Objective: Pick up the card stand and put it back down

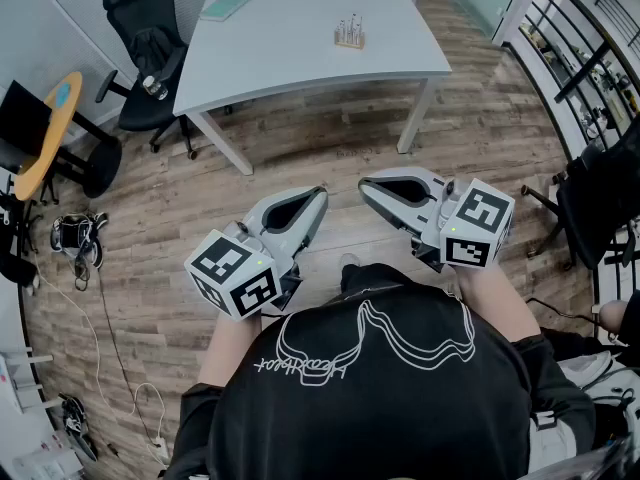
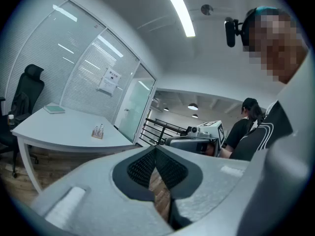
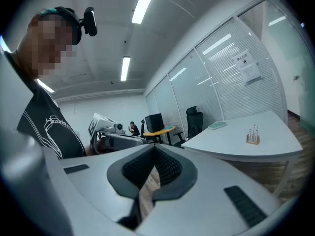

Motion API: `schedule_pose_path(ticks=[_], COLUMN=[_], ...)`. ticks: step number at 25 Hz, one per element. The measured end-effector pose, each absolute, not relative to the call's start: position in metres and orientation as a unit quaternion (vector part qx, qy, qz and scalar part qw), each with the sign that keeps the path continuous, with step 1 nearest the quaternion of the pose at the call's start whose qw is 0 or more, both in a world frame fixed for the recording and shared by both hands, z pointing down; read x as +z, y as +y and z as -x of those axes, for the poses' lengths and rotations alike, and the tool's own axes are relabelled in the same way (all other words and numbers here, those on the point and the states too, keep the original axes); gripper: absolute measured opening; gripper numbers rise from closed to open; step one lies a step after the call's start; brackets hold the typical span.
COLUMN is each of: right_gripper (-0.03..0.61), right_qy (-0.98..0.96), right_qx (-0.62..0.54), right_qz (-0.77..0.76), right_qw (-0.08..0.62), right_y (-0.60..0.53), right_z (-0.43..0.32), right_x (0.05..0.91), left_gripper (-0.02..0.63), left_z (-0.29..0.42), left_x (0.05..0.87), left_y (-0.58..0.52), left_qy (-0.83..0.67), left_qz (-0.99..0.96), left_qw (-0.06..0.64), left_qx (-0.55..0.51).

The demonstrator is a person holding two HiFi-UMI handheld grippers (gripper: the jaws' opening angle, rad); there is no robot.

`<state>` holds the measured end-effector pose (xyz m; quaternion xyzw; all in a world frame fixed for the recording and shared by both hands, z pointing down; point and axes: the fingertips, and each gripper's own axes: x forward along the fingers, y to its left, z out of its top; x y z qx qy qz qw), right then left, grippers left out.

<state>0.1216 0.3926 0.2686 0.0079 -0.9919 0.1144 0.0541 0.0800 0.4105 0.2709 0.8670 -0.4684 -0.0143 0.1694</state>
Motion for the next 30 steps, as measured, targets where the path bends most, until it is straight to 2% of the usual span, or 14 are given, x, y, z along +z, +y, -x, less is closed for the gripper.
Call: schedule_pose_path(ticks=[10, 19, 30], right_gripper=[0.007, 0.008, 0.008], right_qy=[-0.990, -0.982, -0.978], right_qx=[0.126, 0.165, 0.181], right_qz=[-0.028, -0.053, -0.080], right_qw=[0.063, 0.079, 0.061], right_y=[0.366, 0.277, 0.198], right_z=[-0.117, -0.081, -0.067], right_x=[0.291, 0.321, 0.321], left_gripper=[0.014, 0.014, 0.014], left_z=[-0.082, -0.039, -0.032], left_x=[0.291, 0.318, 0.312], left_y=[0.381, 0.292, 0.209], left_qy=[-0.439, -0.428, -0.403], left_qz=[-0.880, -0.877, -0.890], left_qw=[0.182, 0.221, 0.212], left_qx=[-0.004, -0.001, 0.031])
